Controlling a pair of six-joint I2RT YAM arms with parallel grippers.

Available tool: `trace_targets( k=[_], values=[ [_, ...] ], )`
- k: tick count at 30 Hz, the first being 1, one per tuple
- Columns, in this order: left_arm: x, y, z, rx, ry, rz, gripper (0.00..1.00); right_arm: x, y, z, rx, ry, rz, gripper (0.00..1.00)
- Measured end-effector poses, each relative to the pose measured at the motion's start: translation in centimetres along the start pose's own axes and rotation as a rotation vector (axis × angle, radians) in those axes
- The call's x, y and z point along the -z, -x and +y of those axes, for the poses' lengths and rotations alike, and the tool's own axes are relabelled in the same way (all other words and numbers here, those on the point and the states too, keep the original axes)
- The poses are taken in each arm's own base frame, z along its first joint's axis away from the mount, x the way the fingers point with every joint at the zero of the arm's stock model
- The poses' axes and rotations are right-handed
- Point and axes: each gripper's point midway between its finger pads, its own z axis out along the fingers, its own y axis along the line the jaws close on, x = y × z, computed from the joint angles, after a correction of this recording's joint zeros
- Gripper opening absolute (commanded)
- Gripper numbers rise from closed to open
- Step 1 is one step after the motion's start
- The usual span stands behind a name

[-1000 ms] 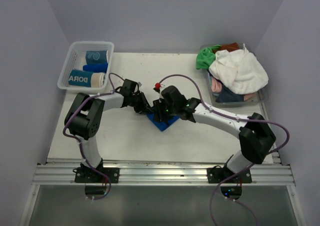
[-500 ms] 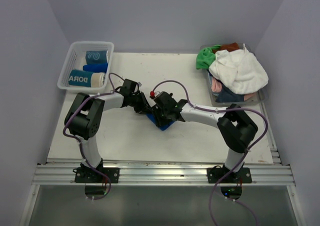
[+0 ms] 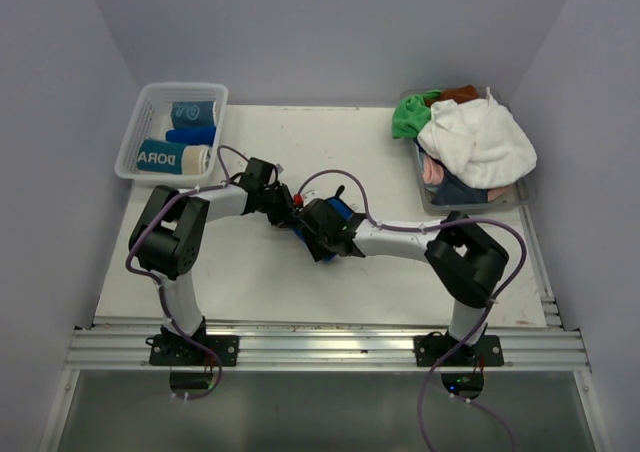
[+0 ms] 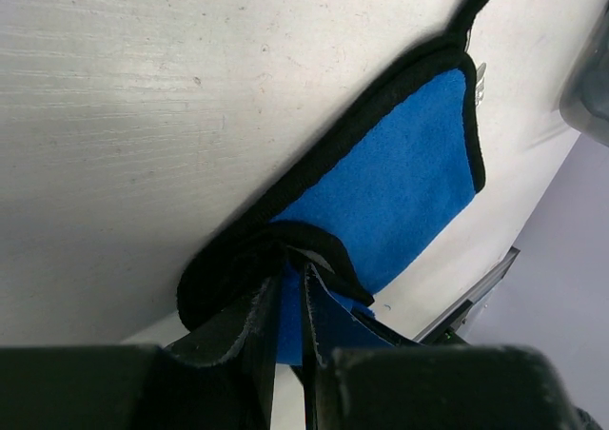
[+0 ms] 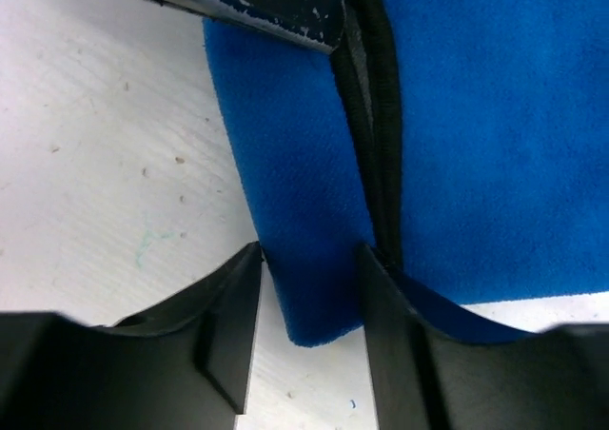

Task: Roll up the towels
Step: Roll the towel

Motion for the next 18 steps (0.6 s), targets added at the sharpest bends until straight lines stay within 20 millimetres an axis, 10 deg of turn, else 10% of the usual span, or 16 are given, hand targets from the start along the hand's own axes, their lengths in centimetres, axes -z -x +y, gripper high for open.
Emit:
trace_targets(
  k=[9, 18],
  values=[
    [0.3, 0.2, -0.1, 0.001, 0.008, -0.008, 0.3, -0.6, 0.4, -0.5, -0.027, -0.029, -0.051, 0.05],
    [3.9, 1.9, -0.6, -0.022, 0.03, -0.073, 0.8, -0.6, 1.0, 0.9, -0.12, 0.222, -0.009, 0.0]
  ],
)
